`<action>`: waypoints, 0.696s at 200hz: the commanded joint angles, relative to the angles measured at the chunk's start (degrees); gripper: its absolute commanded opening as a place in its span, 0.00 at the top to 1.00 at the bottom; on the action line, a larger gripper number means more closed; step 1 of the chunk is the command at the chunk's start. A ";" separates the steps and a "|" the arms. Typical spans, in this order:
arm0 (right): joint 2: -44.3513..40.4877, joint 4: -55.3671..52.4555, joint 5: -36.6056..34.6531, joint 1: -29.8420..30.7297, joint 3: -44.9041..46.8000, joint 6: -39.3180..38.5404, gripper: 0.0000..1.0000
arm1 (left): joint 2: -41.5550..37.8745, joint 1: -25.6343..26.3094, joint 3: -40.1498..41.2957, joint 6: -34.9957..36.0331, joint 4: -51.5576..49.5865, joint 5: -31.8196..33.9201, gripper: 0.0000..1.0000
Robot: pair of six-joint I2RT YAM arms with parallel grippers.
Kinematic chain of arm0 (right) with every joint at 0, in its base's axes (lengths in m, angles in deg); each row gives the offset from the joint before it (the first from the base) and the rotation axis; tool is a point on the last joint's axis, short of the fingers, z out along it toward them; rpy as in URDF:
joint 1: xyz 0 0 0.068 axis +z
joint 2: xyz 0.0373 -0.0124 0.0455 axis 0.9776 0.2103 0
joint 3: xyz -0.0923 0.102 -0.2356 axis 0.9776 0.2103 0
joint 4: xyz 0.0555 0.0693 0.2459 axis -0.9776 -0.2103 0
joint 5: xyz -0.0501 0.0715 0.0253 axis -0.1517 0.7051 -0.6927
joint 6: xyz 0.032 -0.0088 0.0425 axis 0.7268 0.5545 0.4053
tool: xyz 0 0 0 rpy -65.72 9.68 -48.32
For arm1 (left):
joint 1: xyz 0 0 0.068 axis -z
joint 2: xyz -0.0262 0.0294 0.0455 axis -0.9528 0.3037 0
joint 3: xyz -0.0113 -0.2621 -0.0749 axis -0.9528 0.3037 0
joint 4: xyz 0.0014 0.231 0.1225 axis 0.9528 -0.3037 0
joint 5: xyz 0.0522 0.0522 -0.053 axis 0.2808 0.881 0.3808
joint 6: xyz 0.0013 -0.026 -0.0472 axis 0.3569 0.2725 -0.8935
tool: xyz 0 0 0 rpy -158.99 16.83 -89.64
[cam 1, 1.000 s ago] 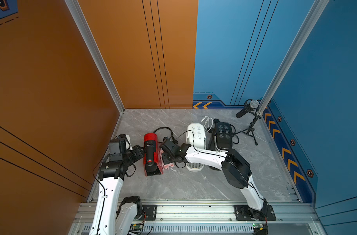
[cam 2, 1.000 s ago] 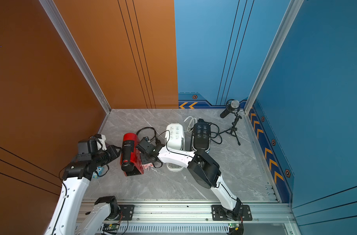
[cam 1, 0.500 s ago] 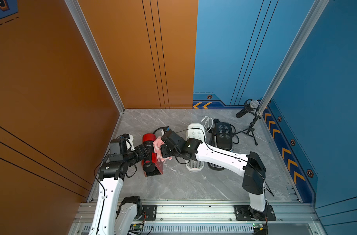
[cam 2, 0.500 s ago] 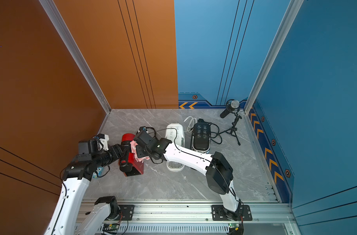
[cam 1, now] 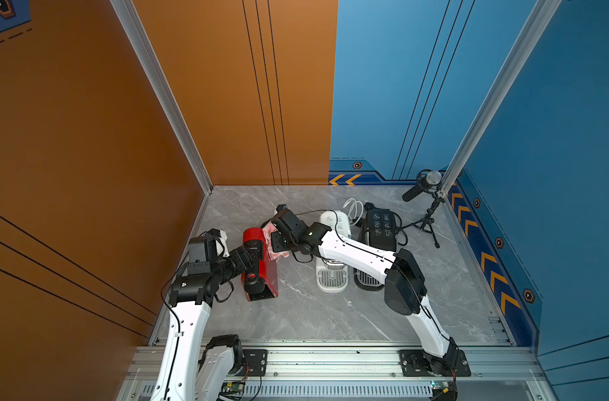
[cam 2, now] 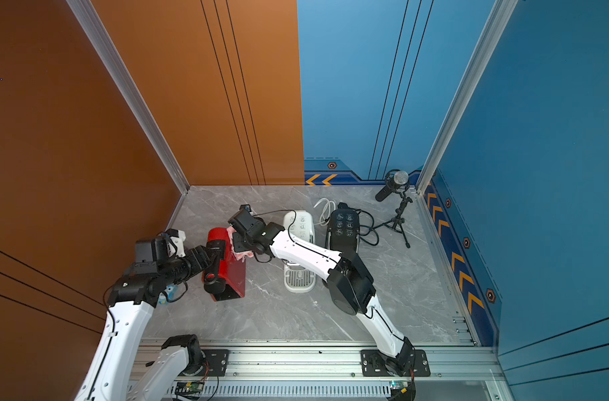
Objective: Wipe the surface of a coffee machine
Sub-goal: Wipe the dirt from the surface of the coffee machine.
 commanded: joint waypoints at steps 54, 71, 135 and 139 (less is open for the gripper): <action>0.58 -0.16 -2.15 4.59 7.10 -0.58 1.00 | 0.59 0.31 3.38 1.32 -1.14 2.27 0.28; -1.07 0.94 -2.33 5.65 10.42 -0.03 1.00 | 0.27 0.33 4.03 1.21 -1.12 1.98 0.28; -11.78 4.17 0.12 10.22 22.61 2.46 1.00 | -1.04 0.35 4.17 -0.09 -1.10 0.39 0.28; -12.78 4.13 0.07 10.30 22.91 2.37 1.00 | -1.04 0.37 4.15 -0.14 -1.14 0.19 0.28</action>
